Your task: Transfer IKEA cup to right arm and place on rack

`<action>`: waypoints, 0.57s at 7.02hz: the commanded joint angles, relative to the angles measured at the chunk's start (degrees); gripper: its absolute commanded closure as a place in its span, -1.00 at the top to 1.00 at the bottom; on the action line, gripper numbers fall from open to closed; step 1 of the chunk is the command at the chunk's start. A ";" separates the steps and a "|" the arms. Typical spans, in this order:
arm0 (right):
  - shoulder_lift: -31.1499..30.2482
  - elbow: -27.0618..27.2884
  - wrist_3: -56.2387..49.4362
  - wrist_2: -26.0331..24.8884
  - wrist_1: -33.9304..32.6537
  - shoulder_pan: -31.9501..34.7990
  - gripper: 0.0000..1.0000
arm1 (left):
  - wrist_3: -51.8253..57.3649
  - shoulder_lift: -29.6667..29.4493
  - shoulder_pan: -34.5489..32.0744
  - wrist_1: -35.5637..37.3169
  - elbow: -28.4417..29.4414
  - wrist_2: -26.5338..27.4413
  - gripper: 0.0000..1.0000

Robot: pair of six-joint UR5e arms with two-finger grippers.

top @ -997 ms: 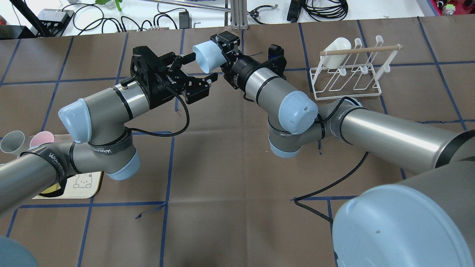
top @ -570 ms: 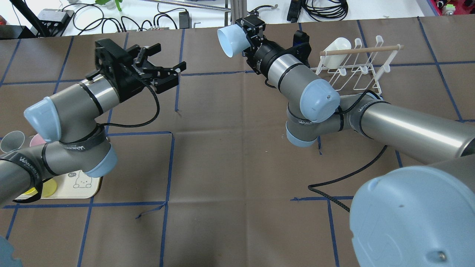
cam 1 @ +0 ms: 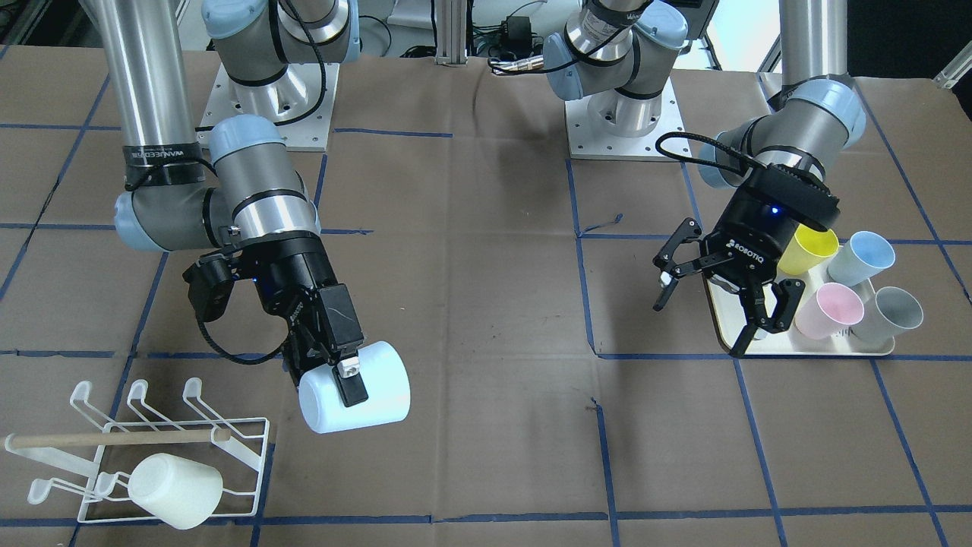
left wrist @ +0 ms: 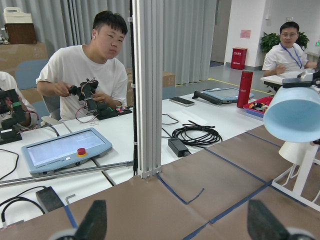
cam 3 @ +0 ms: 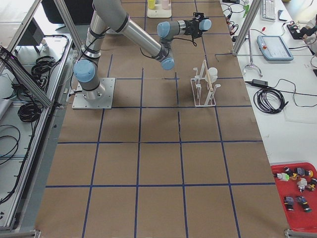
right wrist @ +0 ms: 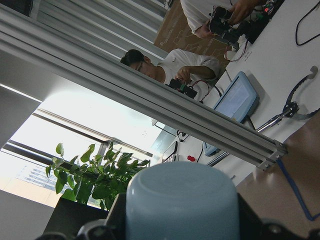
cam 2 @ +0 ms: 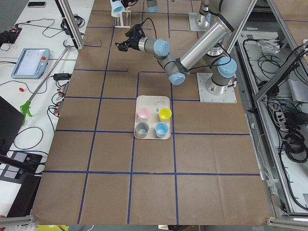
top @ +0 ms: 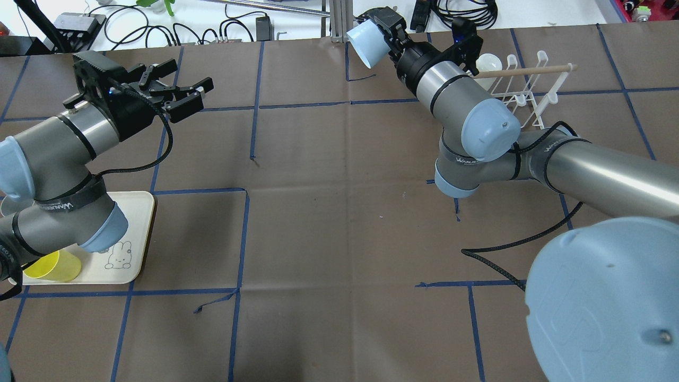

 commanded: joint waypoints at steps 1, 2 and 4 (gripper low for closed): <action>-0.04 0.14 -21.60 0.02 0.18 -4.31 -0.11 | -0.82 -0.24 -3.92 -10.01 7.39 5.98 0.99; -0.04 0.14 -29.70 0.02 0.27 -6.33 -0.11 | -0.91 0.02 -8.13 -16.77 11.00 13.50 0.99; -0.04 0.49 -41.15 0.10 0.27 -10.37 -0.11 | -6.50 3.96 -16.22 -34.40 18.56 30.20 0.99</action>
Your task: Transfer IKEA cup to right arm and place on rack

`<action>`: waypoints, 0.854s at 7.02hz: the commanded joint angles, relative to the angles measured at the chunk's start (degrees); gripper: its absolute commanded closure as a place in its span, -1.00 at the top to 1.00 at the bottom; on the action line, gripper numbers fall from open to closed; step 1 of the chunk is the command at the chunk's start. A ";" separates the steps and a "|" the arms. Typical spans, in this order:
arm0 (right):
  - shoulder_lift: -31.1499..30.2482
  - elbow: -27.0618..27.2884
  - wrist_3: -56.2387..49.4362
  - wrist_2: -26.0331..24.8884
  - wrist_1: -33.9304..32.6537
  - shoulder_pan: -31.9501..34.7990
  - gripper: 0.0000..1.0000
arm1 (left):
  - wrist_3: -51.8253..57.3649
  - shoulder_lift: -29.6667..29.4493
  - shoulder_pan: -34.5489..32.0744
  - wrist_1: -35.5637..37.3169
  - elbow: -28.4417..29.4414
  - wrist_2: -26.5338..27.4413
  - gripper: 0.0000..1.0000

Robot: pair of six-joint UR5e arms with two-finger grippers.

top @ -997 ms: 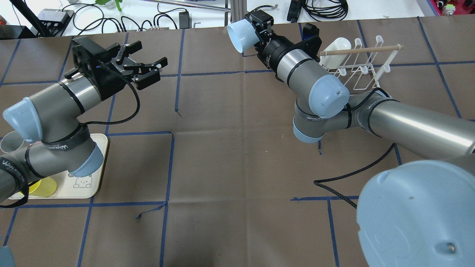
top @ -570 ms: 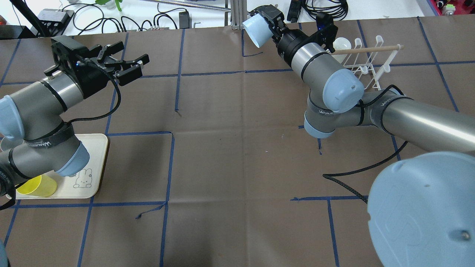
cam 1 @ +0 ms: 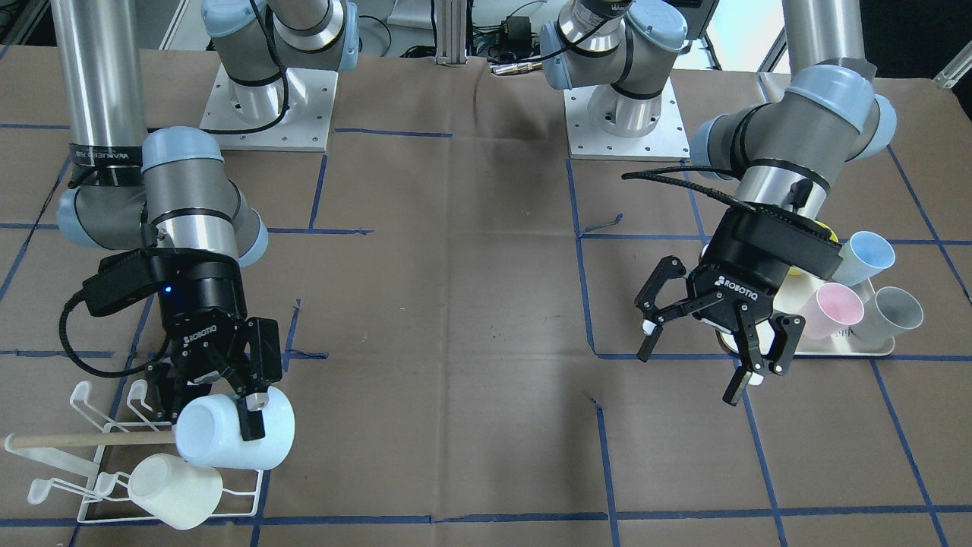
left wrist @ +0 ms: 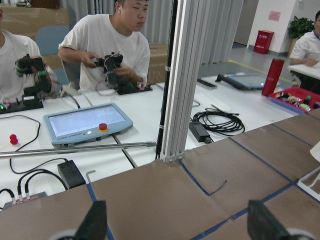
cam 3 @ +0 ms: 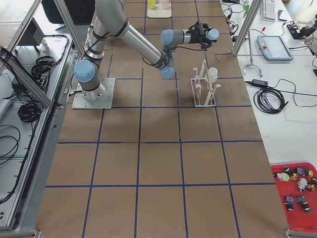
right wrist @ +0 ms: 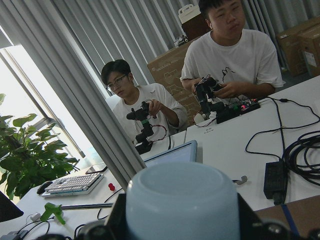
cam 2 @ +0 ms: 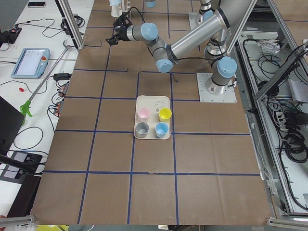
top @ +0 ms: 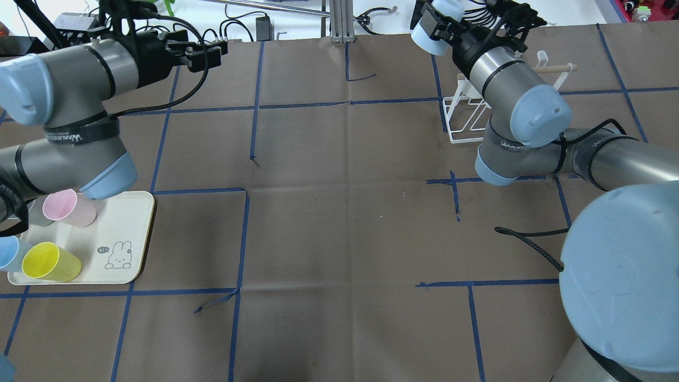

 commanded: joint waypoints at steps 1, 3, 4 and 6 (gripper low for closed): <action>0.00 0.10 -12.49 0.12 0.02 -4.98 -0.10 | -3.60 4.41 -5.63 -20.23 7.03 15.34 0.99; 0.18 0.19 -17.87 0.12 0.37 -9.99 -0.10 | -9.01 8.54 -7.56 -40.09 10.30 24.07 0.99; 0.53 0.10 -23.03 0.20 0.37 -12.54 -0.10 | -11.84 10.82 -8.45 -52.63 12.57 28.02 0.99; 2.80 -1.73 -24.84 0.21 0.37 -14.85 -0.10 | -13.96 12.25 -8.80 -74.28 19.59 30.88 0.99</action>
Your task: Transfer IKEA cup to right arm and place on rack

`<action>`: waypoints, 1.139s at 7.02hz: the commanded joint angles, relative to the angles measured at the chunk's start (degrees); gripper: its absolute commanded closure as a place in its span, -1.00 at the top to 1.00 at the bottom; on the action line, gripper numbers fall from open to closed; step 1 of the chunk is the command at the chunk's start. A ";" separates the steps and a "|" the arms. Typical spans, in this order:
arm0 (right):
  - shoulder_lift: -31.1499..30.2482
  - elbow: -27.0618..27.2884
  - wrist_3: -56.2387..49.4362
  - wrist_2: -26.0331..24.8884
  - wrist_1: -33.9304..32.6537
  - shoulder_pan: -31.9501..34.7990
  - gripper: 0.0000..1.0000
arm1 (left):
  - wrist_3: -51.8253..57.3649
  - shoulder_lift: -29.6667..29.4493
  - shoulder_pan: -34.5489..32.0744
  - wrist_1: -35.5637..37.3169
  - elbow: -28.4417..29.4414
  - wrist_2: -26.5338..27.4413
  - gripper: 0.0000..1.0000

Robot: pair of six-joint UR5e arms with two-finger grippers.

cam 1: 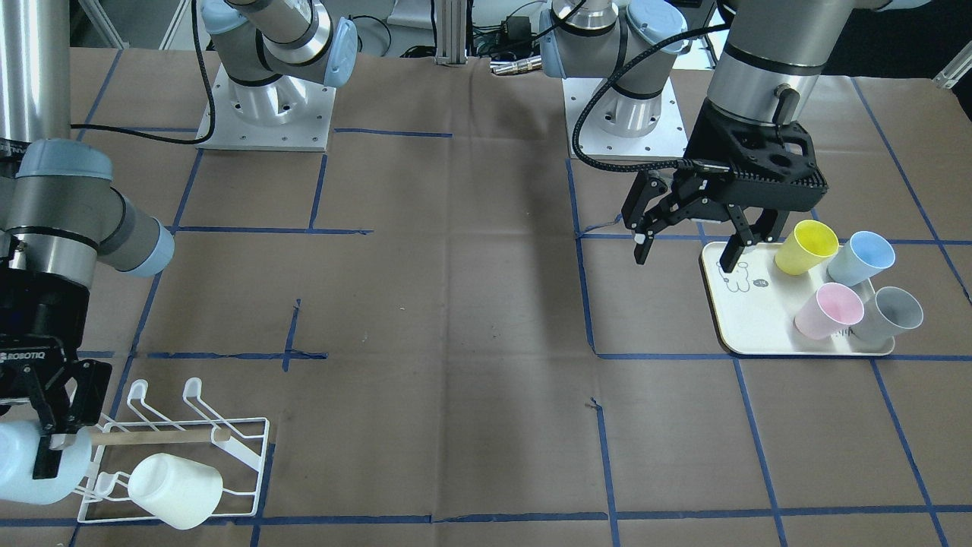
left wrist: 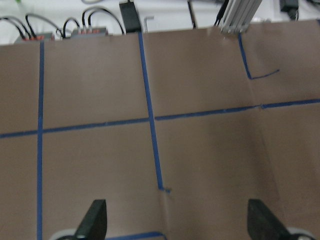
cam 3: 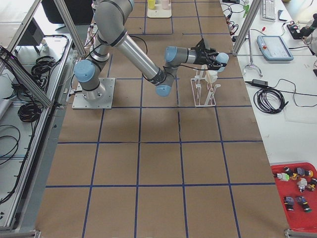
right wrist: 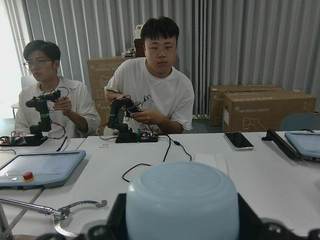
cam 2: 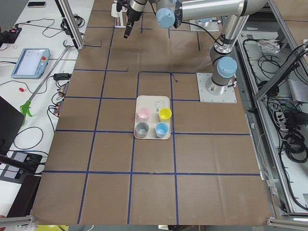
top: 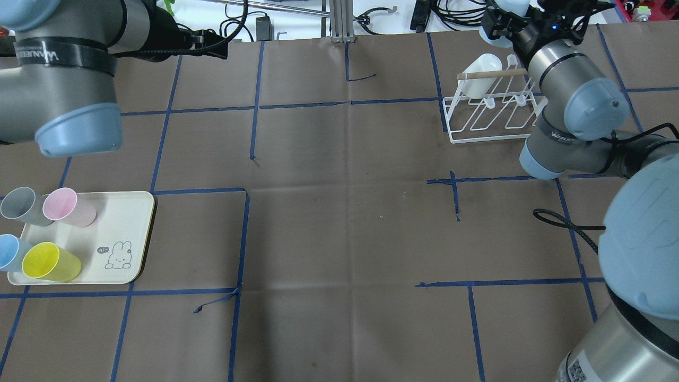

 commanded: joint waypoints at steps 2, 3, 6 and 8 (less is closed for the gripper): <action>5.57 -4.09 -2.70 -0.03 -0.51 -2.61 -0.10 | -3.10 -0.51 -0.28 -15.92 4.66 1.53 0.99; 6.55 -4.54 -2.88 -0.03 -0.69 -2.80 -0.10 | -3.10 -0.61 -0.28 -15.57 4.21 1.44 0.99; 7.78 -3.84 -2.88 0.06 -0.69 -4.12 -0.10 | -2.93 -1.23 -0.28 -14.87 2.11 1.53 0.99; 7.52 -1.56 -2.88 0.06 -1.82 -4.12 -0.11 | -2.75 -0.79 -0.37 -14.78 2.19 2.31 0.99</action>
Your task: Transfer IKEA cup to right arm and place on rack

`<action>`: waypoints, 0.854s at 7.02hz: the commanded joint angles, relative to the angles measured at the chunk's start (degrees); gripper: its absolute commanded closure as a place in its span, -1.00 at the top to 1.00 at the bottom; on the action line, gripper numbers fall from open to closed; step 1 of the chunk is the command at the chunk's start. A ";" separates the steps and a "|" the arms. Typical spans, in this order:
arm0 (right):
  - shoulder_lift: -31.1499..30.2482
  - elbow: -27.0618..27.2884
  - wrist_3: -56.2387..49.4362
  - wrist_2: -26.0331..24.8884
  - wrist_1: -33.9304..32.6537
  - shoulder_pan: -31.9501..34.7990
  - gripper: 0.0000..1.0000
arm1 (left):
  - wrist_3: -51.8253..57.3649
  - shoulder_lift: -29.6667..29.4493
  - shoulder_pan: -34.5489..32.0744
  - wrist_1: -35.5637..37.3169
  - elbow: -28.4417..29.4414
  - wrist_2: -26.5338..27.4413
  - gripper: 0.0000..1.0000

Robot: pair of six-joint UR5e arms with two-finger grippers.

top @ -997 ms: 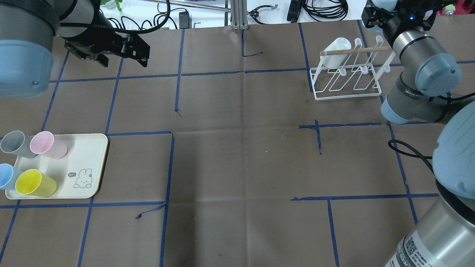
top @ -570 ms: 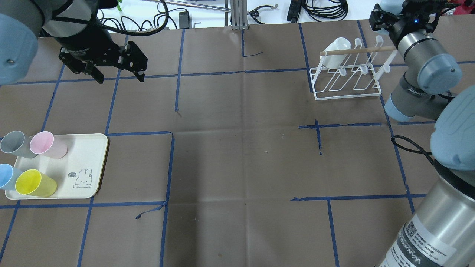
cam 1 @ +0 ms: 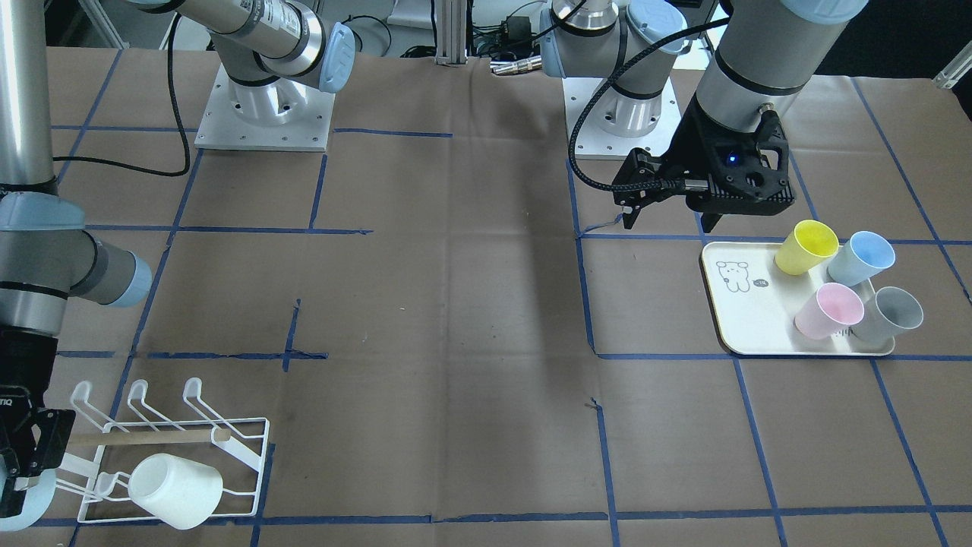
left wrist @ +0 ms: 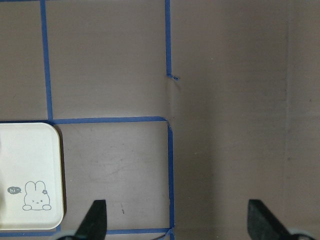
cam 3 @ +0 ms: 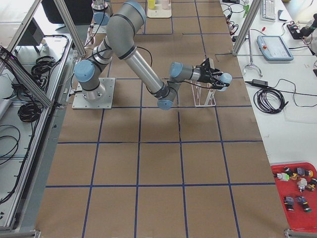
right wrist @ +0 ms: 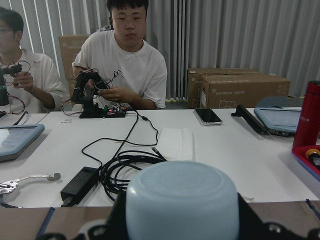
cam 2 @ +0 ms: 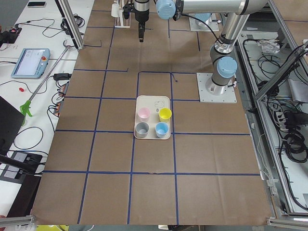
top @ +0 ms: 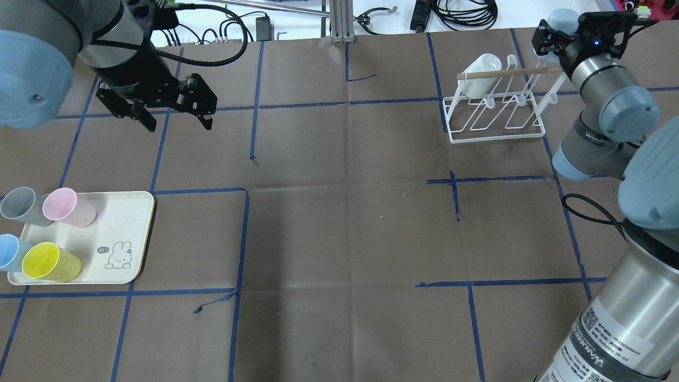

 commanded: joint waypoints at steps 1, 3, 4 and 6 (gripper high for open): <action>0.03 1.07 -0.01 0.00 -0.84 0.05 -0.11 | 0.41 0.46 -0.12 0.09 -0.03 2.17 0.99; 0.91 1.25 0.52 0.00 -0.84 0.14 0.34 | 0.32 0.81 -0.20 -0.09 -0.03 2.18 0.99; 1.17 1.25 0.96 -0.09 -0.92 0.23 0.79 | 0.23 0.99 -0.64 -0.09 0.23 1.92 0.99; 1.18 1.51 1.14 -0.09 -0.31 0.32 0.99 | -0.29 0.81 -2.83 0.00 0.67 2.27 0.99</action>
